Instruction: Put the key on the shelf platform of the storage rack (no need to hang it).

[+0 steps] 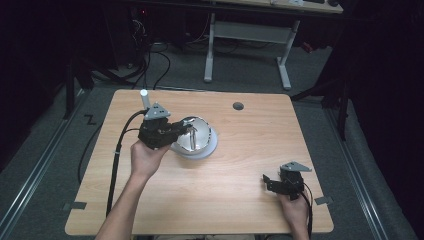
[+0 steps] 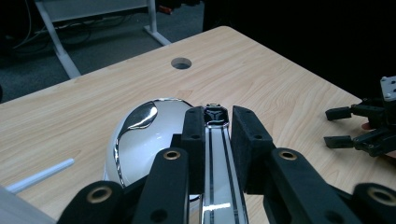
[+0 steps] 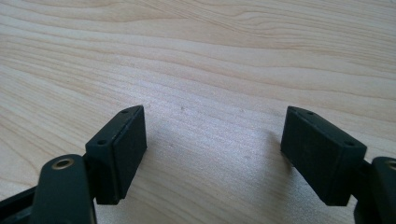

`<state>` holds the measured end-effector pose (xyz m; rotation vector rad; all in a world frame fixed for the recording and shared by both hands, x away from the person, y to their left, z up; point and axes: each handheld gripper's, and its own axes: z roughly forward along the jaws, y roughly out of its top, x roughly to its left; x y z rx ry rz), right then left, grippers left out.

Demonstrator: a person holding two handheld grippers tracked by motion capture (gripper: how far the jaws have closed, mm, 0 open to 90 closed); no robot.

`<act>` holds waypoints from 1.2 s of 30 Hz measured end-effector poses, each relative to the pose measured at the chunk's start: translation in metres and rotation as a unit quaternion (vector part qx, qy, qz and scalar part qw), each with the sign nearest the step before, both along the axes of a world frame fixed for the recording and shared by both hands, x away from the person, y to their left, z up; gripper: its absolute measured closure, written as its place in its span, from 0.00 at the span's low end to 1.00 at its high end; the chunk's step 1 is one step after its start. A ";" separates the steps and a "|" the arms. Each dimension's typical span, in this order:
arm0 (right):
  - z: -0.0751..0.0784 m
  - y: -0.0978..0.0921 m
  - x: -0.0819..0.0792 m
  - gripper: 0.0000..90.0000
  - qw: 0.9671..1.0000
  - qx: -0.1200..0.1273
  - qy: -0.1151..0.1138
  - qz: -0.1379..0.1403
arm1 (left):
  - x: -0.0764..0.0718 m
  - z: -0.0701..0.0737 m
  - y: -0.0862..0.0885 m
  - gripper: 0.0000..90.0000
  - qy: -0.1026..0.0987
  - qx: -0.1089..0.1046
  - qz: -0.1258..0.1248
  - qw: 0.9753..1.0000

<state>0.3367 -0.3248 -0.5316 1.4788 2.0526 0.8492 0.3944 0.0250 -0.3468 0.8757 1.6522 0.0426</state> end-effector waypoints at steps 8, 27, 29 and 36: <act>0.000 0.000 0.000 0.25 1.000 0.000 0.000 0.000 | 0.014 -0.008 -0.005 0.84 0.009 0.003 0.001 1.000; 0.000 0.000 0.000 0.25 1.000 0.000 0.000 0.000 | 0.033 -0.027 -0.018 0.84 0.028 0.008 0.011 1.000; 0.000 0.000 0.000 0.25 1.000 0.000 0.000 0.000 | 0.036 -0.030 -0.019 0.84 0.025 0.014 0.010 1.000; 0.000 0.000 0.000 0.25 1.000 0.000 0.000 0.000 | 0.043 -0.039 -0.025 0.84 0.028 0.020 0.014 0.999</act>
